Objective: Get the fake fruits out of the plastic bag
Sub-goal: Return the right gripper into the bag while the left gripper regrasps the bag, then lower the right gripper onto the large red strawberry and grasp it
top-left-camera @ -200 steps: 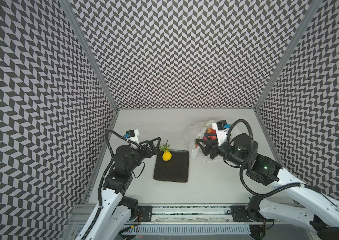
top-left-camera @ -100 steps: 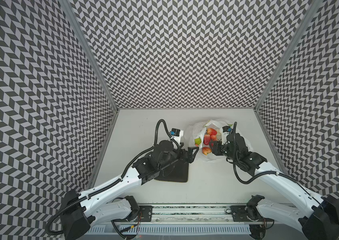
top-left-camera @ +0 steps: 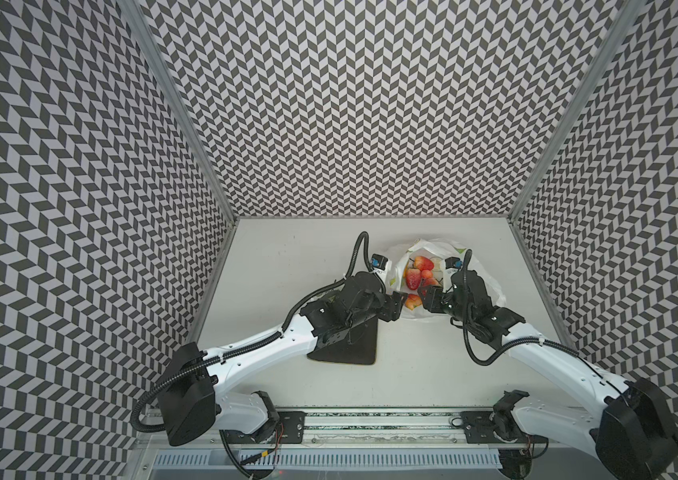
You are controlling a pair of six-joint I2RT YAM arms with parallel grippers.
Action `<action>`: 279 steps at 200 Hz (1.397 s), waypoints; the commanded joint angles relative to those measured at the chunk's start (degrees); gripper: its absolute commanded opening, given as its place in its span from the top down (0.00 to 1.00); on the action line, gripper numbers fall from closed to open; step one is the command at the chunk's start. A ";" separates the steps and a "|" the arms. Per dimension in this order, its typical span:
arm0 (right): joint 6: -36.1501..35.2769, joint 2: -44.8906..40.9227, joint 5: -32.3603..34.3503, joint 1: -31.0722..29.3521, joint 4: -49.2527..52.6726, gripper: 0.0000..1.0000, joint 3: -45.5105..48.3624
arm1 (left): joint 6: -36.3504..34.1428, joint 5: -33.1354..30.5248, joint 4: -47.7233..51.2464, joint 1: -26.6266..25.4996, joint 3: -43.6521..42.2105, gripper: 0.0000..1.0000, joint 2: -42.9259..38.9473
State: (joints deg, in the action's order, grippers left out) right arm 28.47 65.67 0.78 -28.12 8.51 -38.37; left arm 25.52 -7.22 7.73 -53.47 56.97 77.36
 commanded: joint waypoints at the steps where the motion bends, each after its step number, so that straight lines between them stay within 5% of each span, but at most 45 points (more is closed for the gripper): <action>1: 1.67 0.67 -0.02 1.07 -4.07 0.46 2.54 | 2.20 -1.58 -4.08 1.26 -2.11 0.52 -1.36; 47: 3.86 2.53 -1.63 1.41 -2.14 0.44 5.76 | 7.94 3.05 -12.63 1.06 -10.97 0.81 -4.27; 76: 4.08 5.36 -3.91 1.42 -1.82 0.43 7.28 | 10.82 5.31 -17.02 -0.30 -16.54 0.89 -5.23; 156: 0.26 2.47 -1.01 0.53 1.36 0.43 0.46 | 11.62 7.20 -21.39 -2.33 -22.24 0.92 -6.26; 279: -10.86 22.01 7.59 -4.05 3.80 0.39 -9.38 | 11.92 7.06 -22.04 -2.60 -22.16 0.92 -5.64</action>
State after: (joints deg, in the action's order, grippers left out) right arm 20.38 85.36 5.13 -32.10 12.47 -46.02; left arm 36.99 -0.27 -13.28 -55.75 34.92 72.18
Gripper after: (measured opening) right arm 0.598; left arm 0.080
